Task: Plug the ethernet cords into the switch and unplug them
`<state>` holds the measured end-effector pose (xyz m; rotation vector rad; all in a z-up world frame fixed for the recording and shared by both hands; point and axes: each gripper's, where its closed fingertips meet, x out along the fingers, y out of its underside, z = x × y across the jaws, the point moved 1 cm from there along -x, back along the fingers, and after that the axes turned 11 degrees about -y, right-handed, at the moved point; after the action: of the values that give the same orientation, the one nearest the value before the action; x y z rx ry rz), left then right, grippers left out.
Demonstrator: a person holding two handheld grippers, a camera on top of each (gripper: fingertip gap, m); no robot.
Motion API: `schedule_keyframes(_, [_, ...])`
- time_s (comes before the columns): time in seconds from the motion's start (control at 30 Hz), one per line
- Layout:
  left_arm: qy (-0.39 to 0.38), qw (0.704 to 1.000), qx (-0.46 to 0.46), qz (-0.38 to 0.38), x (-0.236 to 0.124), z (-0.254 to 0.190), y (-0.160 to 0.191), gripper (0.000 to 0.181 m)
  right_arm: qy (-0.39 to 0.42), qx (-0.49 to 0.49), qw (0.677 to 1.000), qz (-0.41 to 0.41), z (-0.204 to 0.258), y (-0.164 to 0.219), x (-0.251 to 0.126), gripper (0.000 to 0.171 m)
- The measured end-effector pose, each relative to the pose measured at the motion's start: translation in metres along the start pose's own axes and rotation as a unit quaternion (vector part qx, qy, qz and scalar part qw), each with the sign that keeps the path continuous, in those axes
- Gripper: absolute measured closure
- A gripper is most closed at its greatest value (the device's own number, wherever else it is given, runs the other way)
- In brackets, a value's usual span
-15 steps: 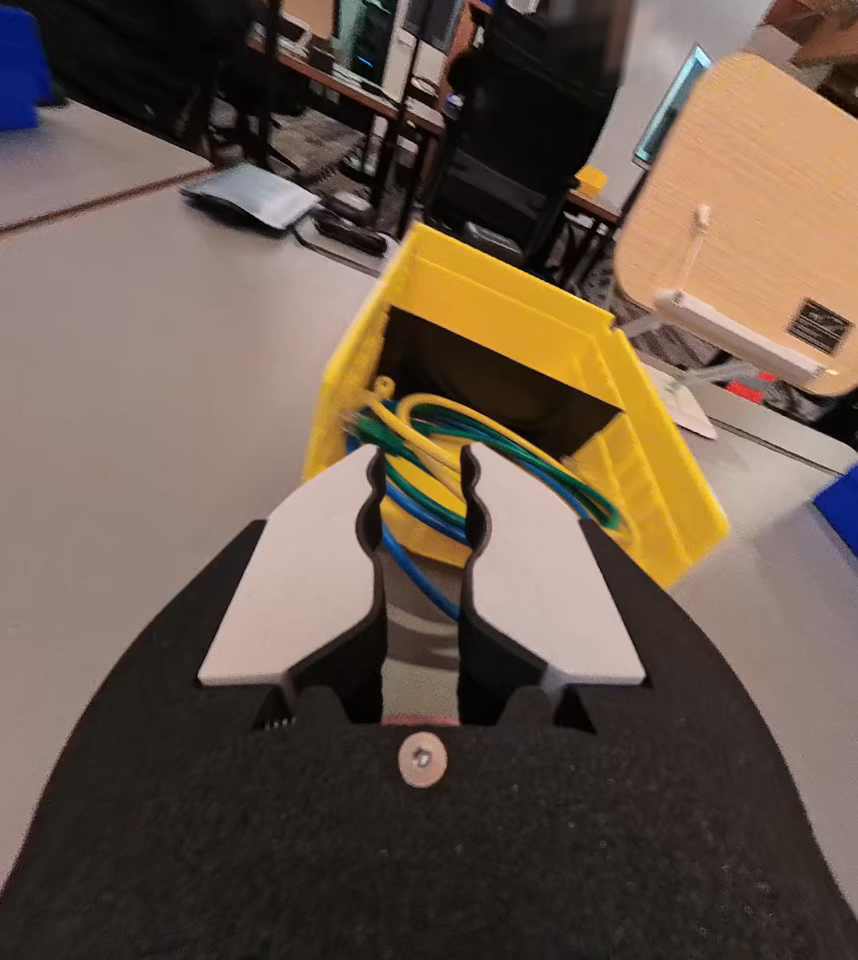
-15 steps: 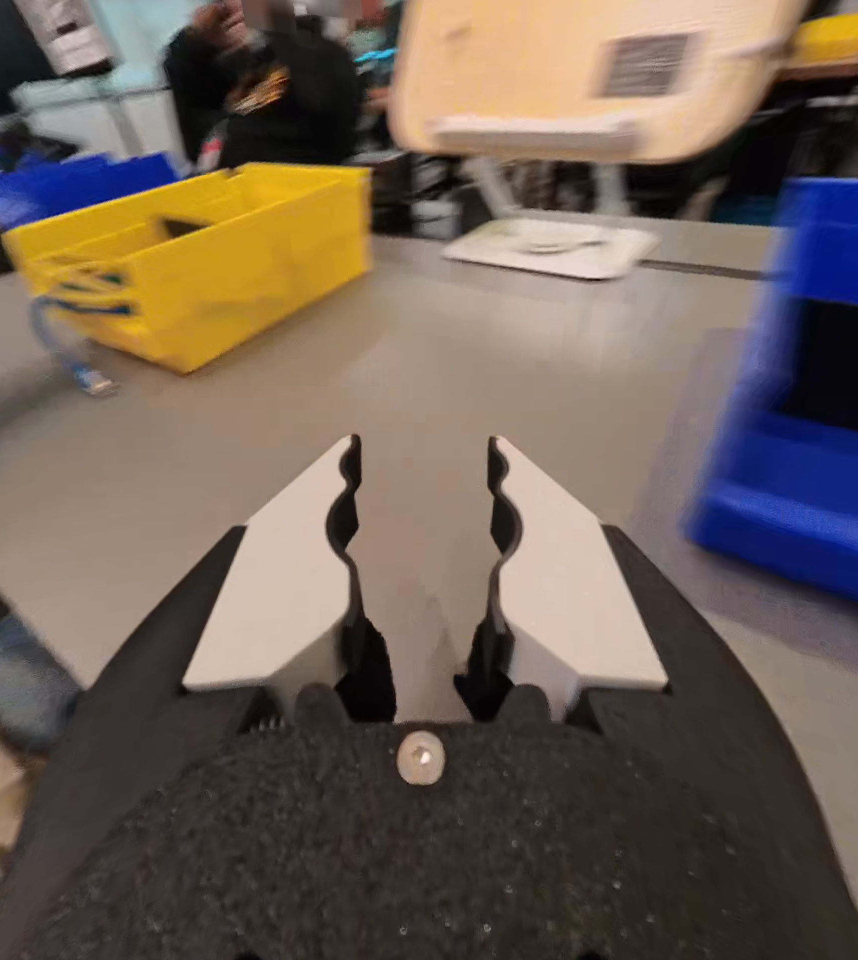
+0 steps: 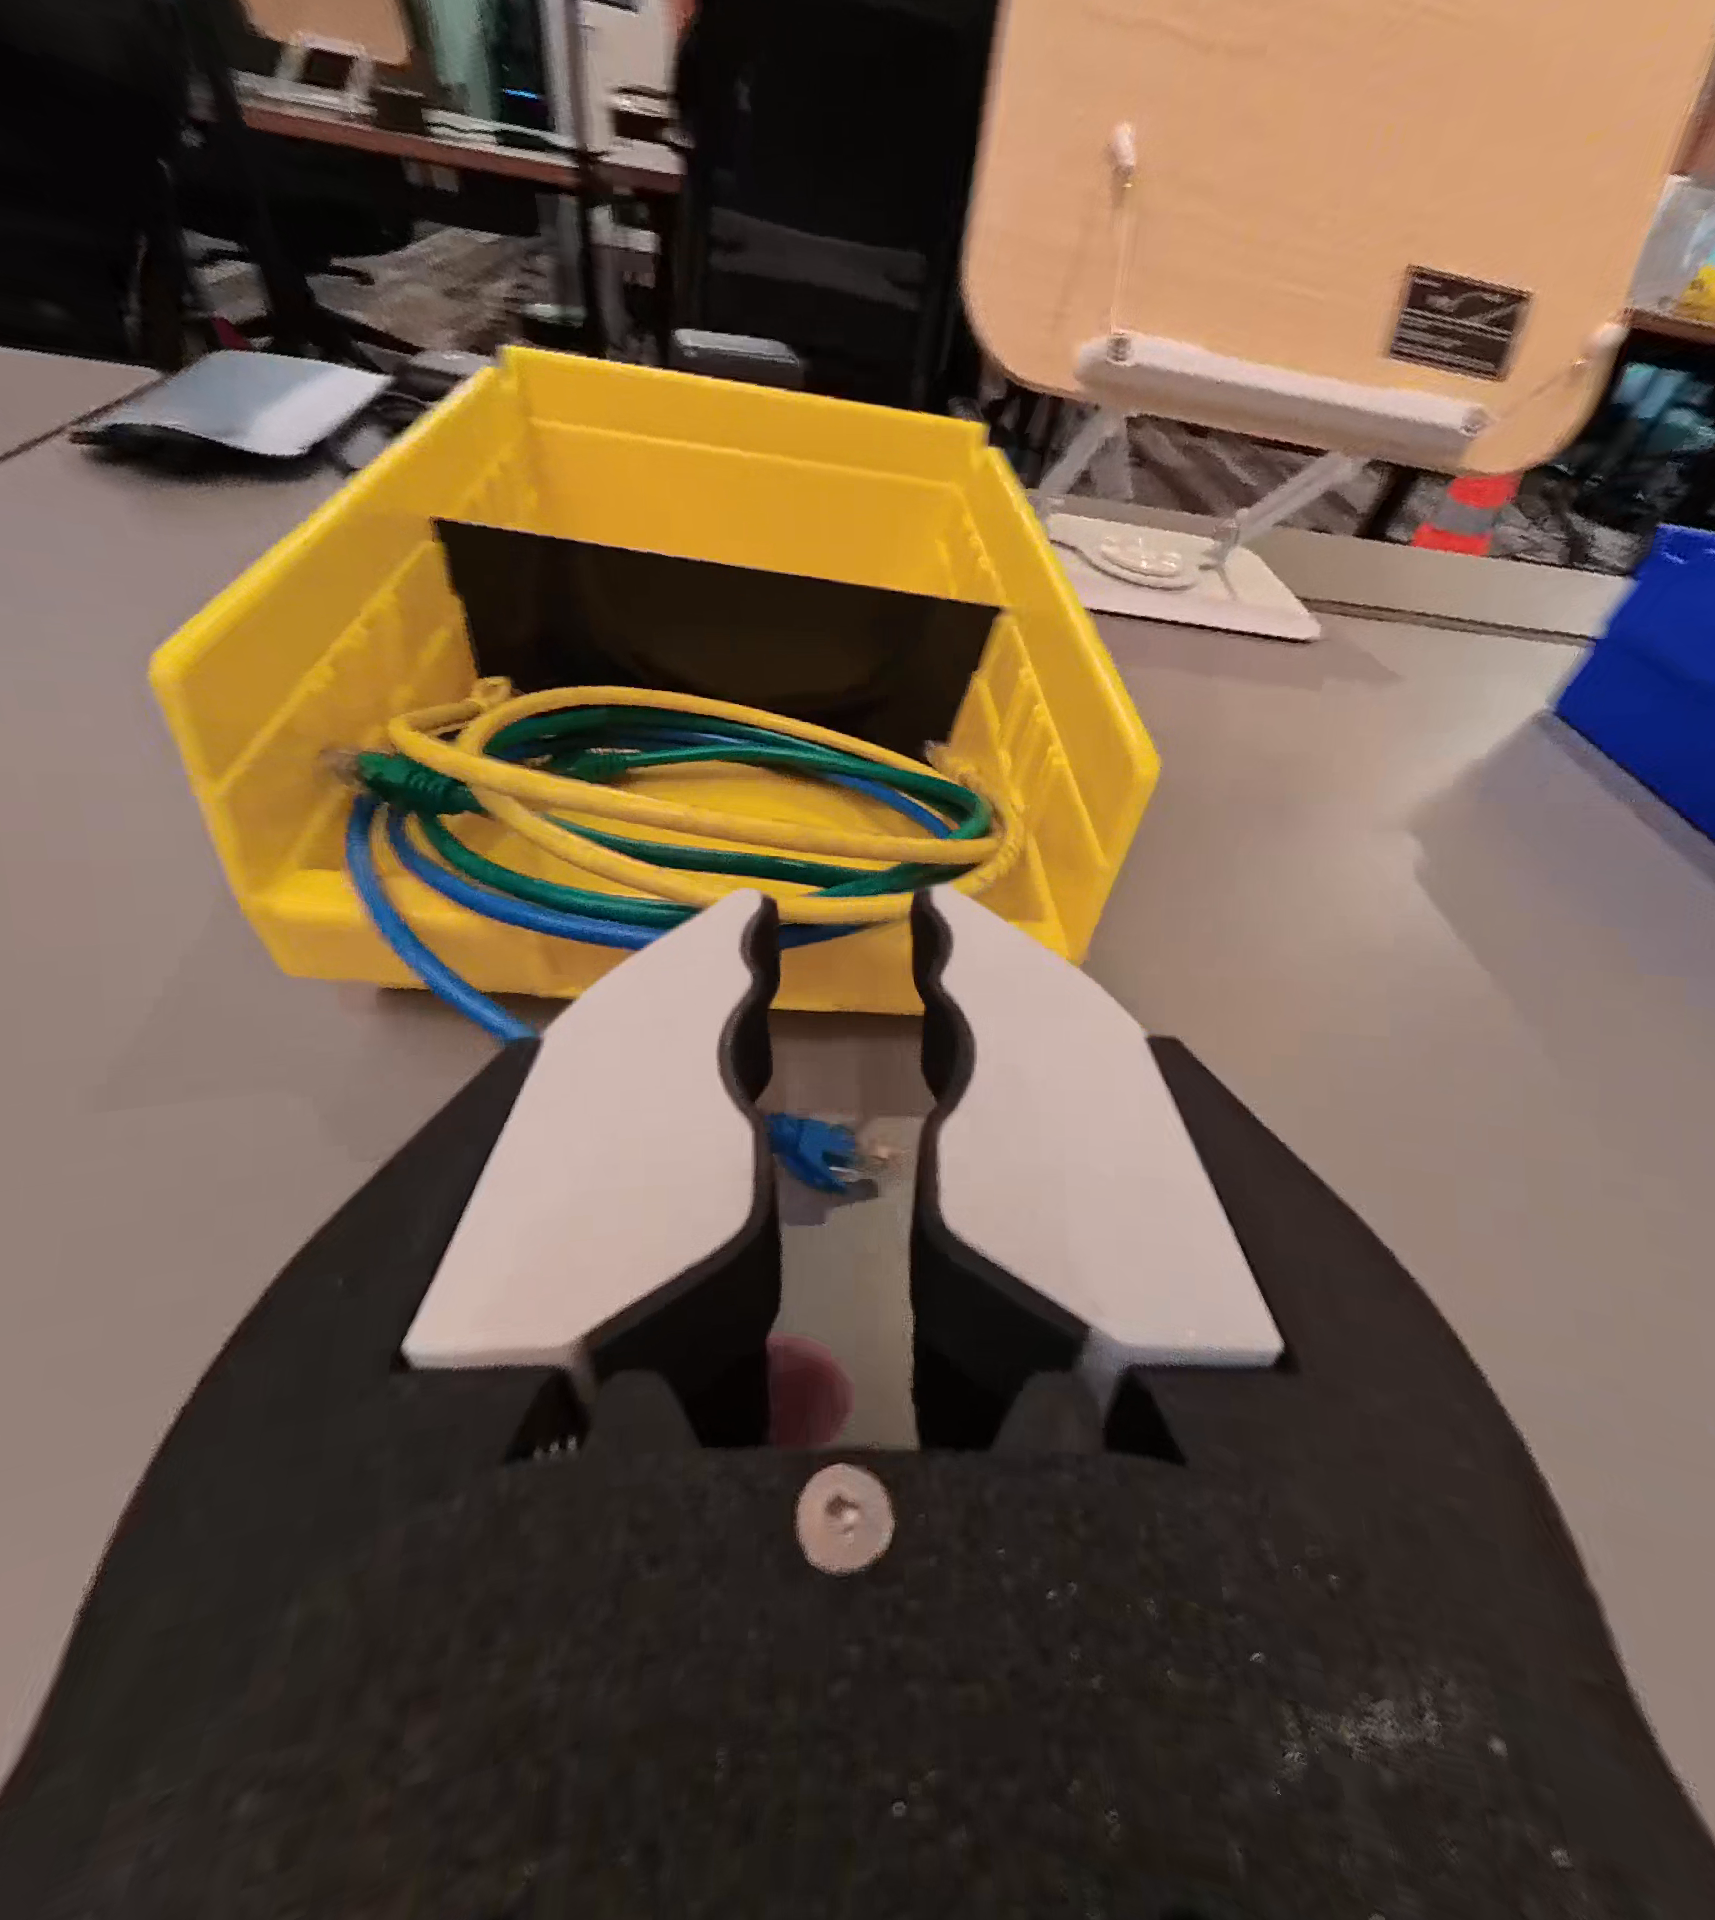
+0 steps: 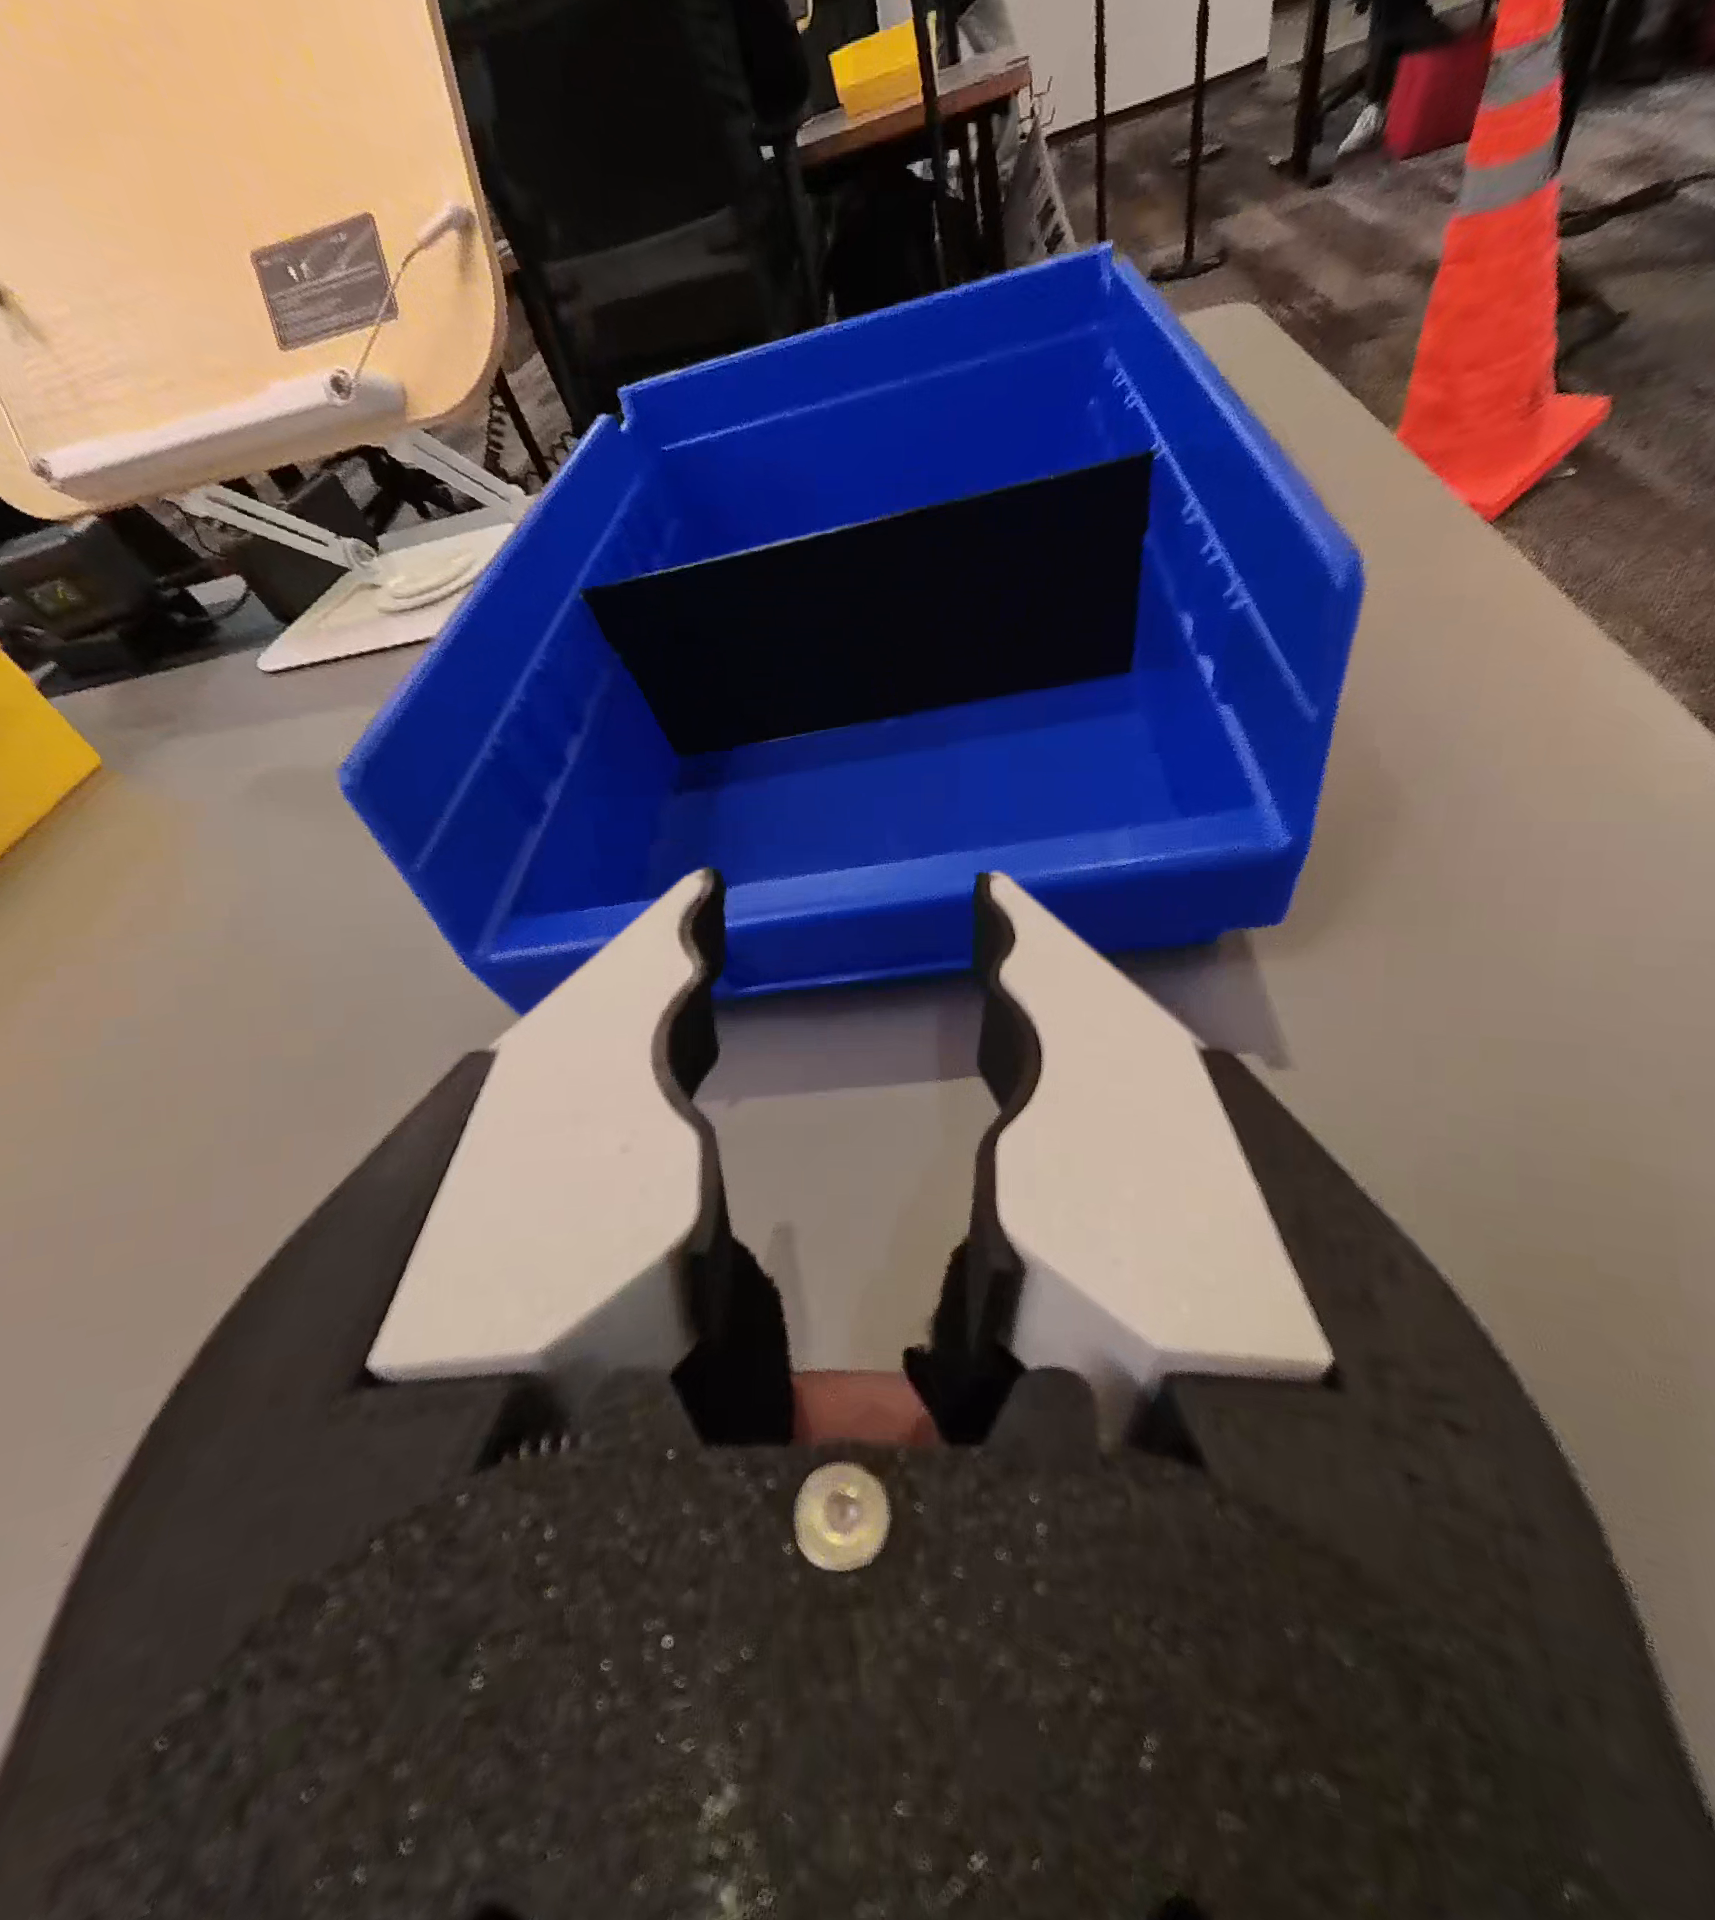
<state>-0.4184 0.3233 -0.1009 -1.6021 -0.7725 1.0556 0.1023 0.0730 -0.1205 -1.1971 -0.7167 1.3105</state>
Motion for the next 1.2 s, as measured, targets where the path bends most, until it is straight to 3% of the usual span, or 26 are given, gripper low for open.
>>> schedule_keyframes(0.13, [0.053,0.996,0.033,0.063,0.004,-0.013,0.02,0.157,0.02,-0.043,0.999,0.016,-0.006,-0.003,0.007,0.125])
schedule_keyframes(0.3, [0.088,0.992,0.024,0.082,0.015,-0.026,0.023,0.156,0.02,-0.08,0.997,-0.003,-0.003,-0.01,0.019,0.125])
schedule_keyframes(0.4, [0.091,0.991,0.051,0.088,0.021,-0.035,0.029,0.157,-0.002,-0.026,0.998,-0.053,0.003,-0.029,0.04,0.126])
schedule_keyframes(0.53, [0.105,0.987,0.074,0.099,0.02,-0.055,0.037,0.156,-0.023,-0.01,0.999,-0.029,0.01,-0.022,0.048,0.126])
schedule_keyframes(0.6, [0.116,0.985,0.065,0.107,0.016,-0.064,0.042,0.155,-0.063,0.049,0.996,-0.032,0.019,-0.024,0.05,0.129])
schedule_keyframes(0.73, [0.134,0.984,0.017,0.115,0.015,-0.072,0.043,0.155,-0.063,0.017,0.998,-0.017,0.022,-0.028,0.058,0.127])
schedule_keyframes(0.8, [0.143,0.981,-0.014,0.13,0.013,-0.075,0.031,0.154,-0.063,0.001,0.998,-0.004,0.027,-0.023,0.057,0.127])
schedule_keyframes(0.9, [0.189,0.972,-0.035,0.135,0.013,-0.083,-0.025,0.15,-0.051,-0.037,0.998,0.001,0.031,-0.018,0.045,0.126])
schedule_keyframes(1.03, [0.194,0.953,0.07,0.222,0.051,-0.073,-0.082,0.149,-0.047,-0.029,0.998,-0.017,0.031,-0.017,0.032,0.127])
schedule_keyframes(1.13, [0.143,0.939,0.148,0.277,0.119,-0.05,-0.103,0.138,-0.044,-0.046,0.998,0.003,0.031,-0.006,0.03,0.126])
schedule_keyframes(1.2, [0.1,0.916,0.185,0.34,0.169,-0.034,-0.098,0.132,-0.034,-0.054,0.998,0.004,0.028,-0.004,0.026,0.126])
